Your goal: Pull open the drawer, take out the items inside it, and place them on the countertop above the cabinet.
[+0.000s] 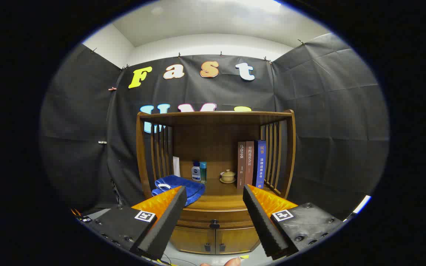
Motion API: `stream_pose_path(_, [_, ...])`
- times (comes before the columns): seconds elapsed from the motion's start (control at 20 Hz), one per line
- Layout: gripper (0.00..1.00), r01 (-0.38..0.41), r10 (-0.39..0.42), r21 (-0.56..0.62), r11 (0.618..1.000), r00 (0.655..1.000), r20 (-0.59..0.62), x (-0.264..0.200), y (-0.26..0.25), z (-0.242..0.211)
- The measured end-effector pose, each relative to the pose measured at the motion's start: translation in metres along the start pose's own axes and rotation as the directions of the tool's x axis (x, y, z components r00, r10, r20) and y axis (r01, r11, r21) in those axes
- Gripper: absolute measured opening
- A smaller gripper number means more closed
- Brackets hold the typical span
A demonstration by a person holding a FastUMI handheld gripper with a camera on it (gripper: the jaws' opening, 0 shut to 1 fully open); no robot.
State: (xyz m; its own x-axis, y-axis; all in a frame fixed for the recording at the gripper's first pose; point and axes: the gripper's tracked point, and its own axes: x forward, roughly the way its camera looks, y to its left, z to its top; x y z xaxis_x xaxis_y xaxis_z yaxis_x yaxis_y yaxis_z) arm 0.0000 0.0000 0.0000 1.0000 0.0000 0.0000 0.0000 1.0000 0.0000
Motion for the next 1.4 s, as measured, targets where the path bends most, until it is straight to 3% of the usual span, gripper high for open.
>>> stream_pose_path(1.15, [0.99,-0.003,0.003,0.021,1.000,1.000,0.008,0.004,0.004,-0.004])
stream_pose_path(1.4, [0.99,-0.017,0.016,0.008,1.000,1.000,0.026,0.047,0.007,-0.030])
